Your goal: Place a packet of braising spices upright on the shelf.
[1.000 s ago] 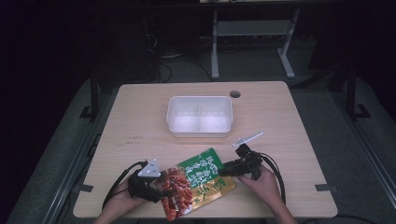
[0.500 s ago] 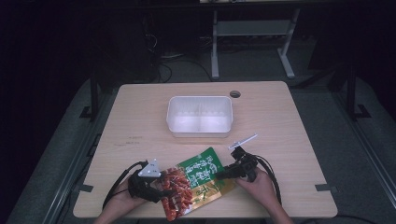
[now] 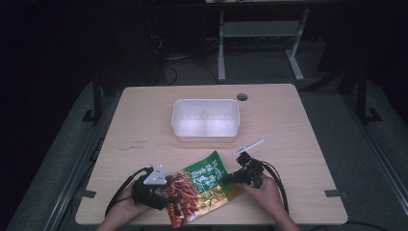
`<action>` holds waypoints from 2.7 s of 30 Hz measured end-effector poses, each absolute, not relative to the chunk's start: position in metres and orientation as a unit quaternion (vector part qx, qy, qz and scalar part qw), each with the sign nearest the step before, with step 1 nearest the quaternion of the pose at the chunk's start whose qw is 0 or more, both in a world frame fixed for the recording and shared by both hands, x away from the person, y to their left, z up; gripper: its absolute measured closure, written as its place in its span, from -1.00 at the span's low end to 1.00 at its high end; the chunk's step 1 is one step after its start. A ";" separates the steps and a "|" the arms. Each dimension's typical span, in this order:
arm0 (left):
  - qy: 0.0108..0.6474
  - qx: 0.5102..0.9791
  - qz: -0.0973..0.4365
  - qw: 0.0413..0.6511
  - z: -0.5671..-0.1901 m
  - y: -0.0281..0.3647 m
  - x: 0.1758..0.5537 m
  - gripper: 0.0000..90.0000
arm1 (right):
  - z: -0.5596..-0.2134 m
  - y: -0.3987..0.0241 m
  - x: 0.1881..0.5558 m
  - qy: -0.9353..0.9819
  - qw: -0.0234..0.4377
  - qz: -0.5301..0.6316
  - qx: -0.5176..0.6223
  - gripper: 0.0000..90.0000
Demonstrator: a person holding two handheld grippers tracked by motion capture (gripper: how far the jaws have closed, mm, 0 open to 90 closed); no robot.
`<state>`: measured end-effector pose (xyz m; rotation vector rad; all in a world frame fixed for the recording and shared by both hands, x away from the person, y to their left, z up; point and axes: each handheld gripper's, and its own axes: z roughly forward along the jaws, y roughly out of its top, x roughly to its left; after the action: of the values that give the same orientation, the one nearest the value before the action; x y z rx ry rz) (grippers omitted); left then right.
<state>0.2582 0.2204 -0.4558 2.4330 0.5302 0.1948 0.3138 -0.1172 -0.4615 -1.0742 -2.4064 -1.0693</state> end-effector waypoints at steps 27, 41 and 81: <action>0.261 0.894 0.114 0.345 -0.443 0.264 0.259 -0.34 | -0.383 -0.109 0.320 -0.815 0.197 -0.427 -0.337 0.99; 0.271 0.892 0.120 0.342 -0.443 0.270 0.261 -0.34 | -0.307 -0.090 0.304 -0.854 0.138 -0.413 -0.284 1.00; 0.280 0.889 0.123 0.341 -0.444 0.278 0.263 -0.34 | -0.184 -0.111 0.350 -0.872 -0.002 -0.359 -0.331 1.00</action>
<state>0.2629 0.2780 -0.4436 2.3124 0.7274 0.3206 0.3503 -0.1113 -0.1842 -1.0427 -2.7448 -1.1302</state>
